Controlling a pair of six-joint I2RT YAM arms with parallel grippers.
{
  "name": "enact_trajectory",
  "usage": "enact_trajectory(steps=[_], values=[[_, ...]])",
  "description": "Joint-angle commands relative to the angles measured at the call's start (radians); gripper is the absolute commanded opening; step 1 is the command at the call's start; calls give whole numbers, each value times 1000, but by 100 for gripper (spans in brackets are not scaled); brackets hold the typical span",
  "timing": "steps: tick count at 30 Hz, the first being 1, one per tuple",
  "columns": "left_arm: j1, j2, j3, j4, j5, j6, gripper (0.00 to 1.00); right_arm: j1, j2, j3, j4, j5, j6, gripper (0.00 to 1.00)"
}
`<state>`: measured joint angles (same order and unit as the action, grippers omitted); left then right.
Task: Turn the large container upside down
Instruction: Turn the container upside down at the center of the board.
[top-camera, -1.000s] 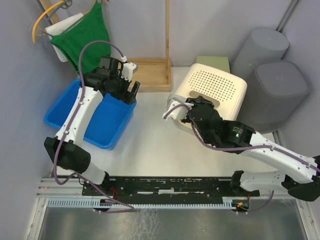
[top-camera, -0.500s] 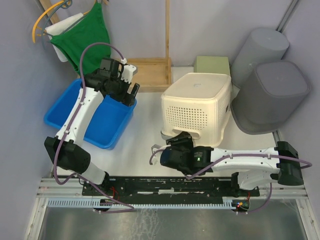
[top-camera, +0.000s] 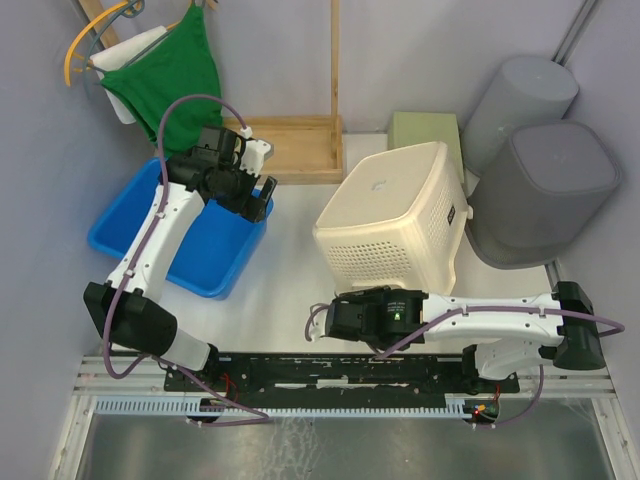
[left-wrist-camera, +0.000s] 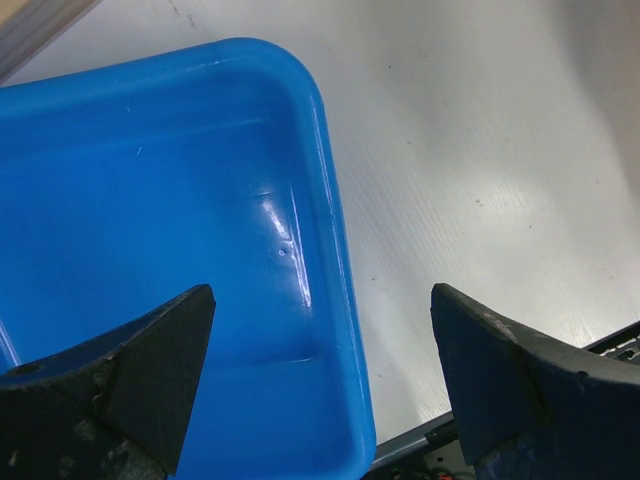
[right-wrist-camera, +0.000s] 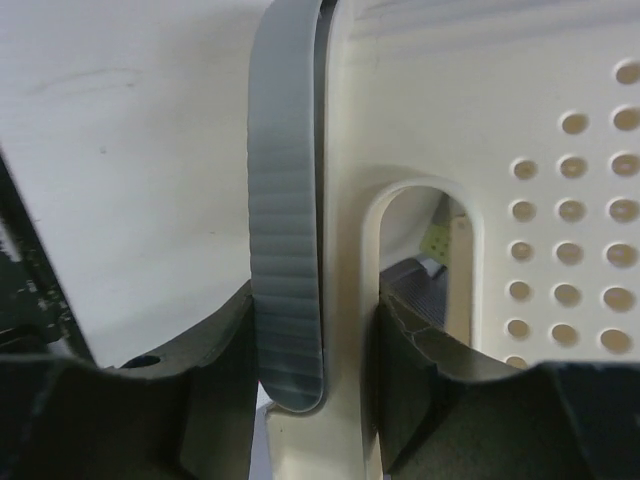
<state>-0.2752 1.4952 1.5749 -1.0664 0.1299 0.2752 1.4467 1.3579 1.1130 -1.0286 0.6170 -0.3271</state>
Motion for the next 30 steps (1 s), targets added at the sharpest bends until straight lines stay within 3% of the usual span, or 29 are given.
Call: enact_trajectory(steps=[1,5,10,14,18,22,26,30], values=[[2,-15,2,13,-8,37,95,-26,-5,17,-76,-389,139,13],[2,-5,5,11,-12,33,95,-28,-1,-2,-15,-419,192,15],[2,-10,-1,10,-8,27,94,-33,-12,-29,104,-325,301,21],[2,-16,-11,8,-12,32,94,-45,-29,-50,153,-289,399,55],[2,-15,-8,1,-24,36,94,-47,-18,-85,188,-309,426,67],[0,-20,-12,-7,-17,31,94,-46,14,-84,196,-370,449,96],[1,-33,-24,-7,-12,23,94,-21,50,-75,217,-402,476,100],[1,-43,-45,-9,-24,22,94,112,14,-68,203,-197,477,100]])
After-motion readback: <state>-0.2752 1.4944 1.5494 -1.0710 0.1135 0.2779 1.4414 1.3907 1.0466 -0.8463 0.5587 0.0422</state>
